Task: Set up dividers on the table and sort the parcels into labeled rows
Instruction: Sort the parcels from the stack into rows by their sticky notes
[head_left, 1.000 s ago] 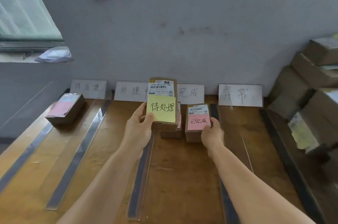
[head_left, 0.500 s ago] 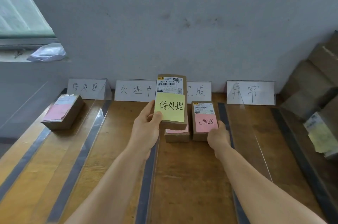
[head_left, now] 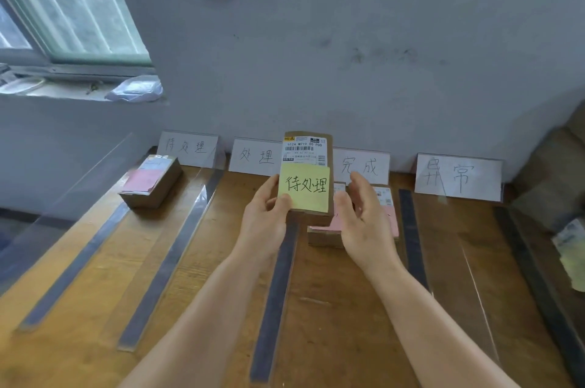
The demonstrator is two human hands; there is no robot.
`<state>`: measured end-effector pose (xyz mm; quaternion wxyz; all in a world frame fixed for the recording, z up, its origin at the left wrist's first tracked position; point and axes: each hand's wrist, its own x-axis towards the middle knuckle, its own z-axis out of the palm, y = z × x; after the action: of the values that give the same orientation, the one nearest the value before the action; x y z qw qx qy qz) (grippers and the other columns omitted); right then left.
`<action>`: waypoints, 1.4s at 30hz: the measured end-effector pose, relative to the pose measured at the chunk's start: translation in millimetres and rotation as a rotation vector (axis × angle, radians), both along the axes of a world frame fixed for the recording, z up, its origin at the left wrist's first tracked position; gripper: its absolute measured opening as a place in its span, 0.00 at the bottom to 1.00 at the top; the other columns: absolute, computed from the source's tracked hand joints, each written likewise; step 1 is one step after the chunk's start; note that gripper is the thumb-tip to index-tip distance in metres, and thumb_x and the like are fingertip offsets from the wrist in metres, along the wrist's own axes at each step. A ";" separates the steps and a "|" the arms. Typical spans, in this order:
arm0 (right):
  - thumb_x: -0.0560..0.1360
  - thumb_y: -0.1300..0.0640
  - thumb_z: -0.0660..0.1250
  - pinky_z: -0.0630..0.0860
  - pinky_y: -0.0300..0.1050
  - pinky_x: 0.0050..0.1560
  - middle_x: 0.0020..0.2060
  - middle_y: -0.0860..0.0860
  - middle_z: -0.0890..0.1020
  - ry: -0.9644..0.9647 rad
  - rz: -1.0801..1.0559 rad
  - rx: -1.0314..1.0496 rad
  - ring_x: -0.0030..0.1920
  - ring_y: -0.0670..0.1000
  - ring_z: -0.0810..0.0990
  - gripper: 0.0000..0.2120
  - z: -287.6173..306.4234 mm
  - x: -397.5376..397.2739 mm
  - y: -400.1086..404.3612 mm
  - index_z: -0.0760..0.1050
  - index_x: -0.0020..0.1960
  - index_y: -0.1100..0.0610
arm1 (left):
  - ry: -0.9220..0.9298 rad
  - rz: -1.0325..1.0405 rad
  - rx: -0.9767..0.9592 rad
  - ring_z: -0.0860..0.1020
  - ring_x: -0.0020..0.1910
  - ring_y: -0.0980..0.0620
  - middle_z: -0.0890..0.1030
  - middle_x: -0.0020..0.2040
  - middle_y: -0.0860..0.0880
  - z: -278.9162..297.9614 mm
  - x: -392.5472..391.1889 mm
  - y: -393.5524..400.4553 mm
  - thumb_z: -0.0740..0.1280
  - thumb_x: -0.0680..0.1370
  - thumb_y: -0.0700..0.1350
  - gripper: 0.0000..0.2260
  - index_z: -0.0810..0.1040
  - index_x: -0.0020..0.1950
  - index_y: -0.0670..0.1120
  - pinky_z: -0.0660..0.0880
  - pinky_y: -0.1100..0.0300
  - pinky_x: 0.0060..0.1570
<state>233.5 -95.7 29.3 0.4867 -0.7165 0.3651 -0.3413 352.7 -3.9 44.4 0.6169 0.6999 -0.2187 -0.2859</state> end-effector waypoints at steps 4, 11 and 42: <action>0.79 0.46 0.59 0.78 0.47 0.57 0.68 0.47 0.71 0.010 0.065 -0.019 0.65 0.46 0.71 0.24 12.2 15.1 22.2 0.60 0.73 0.48 | 0.018 0.010 -0.039 0.79 0.57 0.55 0.82 0.56 0.53 8.2 7.7 17.2 0.60 0.82 0.43 0.17 0.67 0.68 0.59 0.78 0.60 0.52; 0.79 0.50 0.60 0.75 0.40 0.59 0.66 0.45 0.73 0.023 0.100 -0.088 0.66 0.45 0.70 0.22 22.1 54.8 54.6 0.62 0.73 0.48 | 0.015 0.045 -0.078 0.79 0.56 0.53 0.81 0.56 0.50 18.5 41.0 47.5 0.61 0.81 0.43 0.14 0.67 0.63 0.60 0.77 0.52 0.56; 0.77 0.57 0.64 0.68 0.51 0.60 0.62 0.54 0.74 1.115 0.399 -0.557 0.60 0.57 0.72 0.19 -24.9 336.1 175.3 0.67 0.67 0.55 | 0.154 0.123 0.273 0.78 0.52 0.51 0.78 0.55 0.48 -88.4 290.4 144.8 0.63 0.80 0.47 0.13 0.69 0.63 0.47 0.75 0.62 0.40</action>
<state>569.6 79.5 4.3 0.0746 -0.9393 0.3206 0.0963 643.2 140.9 -44.0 0.5473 0.7653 -0.0867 -0.3275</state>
